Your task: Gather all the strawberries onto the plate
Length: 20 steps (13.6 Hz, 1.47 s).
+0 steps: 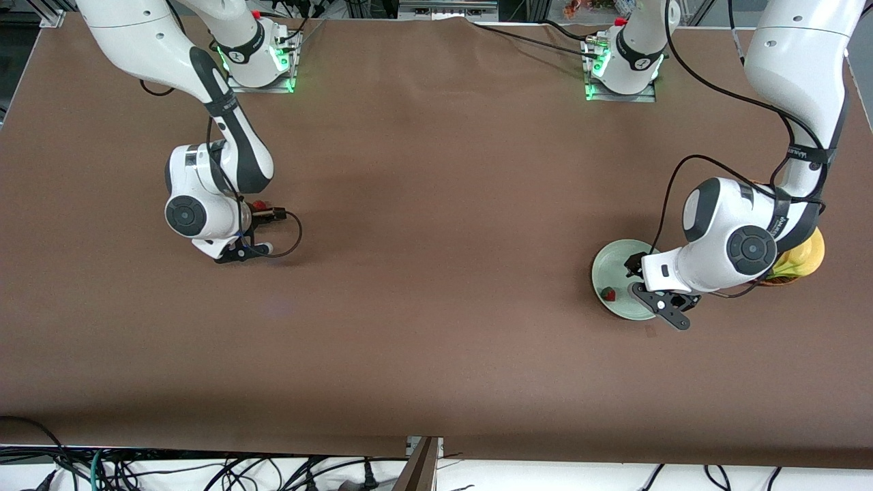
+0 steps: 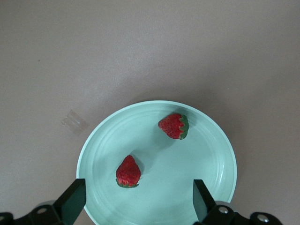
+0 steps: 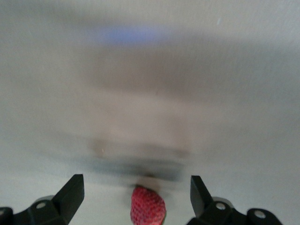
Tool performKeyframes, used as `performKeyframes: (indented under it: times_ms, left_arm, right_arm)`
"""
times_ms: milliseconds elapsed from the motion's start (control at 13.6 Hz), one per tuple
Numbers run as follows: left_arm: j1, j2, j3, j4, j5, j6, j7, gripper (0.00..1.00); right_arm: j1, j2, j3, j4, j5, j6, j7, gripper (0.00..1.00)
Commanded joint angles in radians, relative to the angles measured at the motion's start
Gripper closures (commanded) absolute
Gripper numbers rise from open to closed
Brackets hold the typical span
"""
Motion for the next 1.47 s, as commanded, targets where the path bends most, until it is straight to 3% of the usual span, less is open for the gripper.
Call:
performKeyframes:
  times_ms: [0, 73, 367, 587, 808, 955, 1175, 1395]
  left_arm:
    - [0.006, -0.012, -0.006, -0.008, 0.026, -0.012, 0.012, 0.00]
    - [0.006, -0.012, -0.006, -0.009, 0.026, -0.012, 0.010, 0.00]
    - [0.004, -0.012, -0.006, -0.006, 0.026, -0.012, 0.010, 0.00]
    - [0.000, -0.012, -0.008, -0.003, 0.026, -0.012, 0.002, 0.00]
    - [0.000, -0.012, -0.009, -0.001, 0.026, -0.012, 0.005, 0.00]
    - [0.000, -0.014, -0.009, 0.002, 0.026, -0.012, 0.005, 0.00]
    - [0.000, -0.011, -0.009, 0.000, 0.026, -0.012, 0.012, 0.00]
    - [-0.002, -0.009, -0.011, 0.000, 0.026, -0.012, 0.012, 0.00]
  right_arm:
    - [0.001, -0.045, -0.002, -0.065, -0.006, 0.006, -0.012, 0.03]
    - [0.001, -0.046, -0.005, -0.068, -0.006, 0.006, -0.012, 0.14]
    - [0.001, -0.046, -0.015, -0.079, -0.006, 0.004, -0.032, 0.77]
    - [0.001, -0.046, -0.014, -0.074, -0.005, 0.003, -0.030, 1.00]
    - [0.000, -0.045, -0.009, -0.065, 0.004, 0.007, -0.020, 1.00]
    - [0.001, -0.030, 0.038, 0.005, 0.018, 0.007, 0.040, 1.00]
    - [0.020, 0.076, 0.161, 0.215, 0.029, 0.007, 0.355, 1.00]
    - [0.079, 0.240, 0.251, 0.494, 0.029, 0.009, 0.687, 1.00]
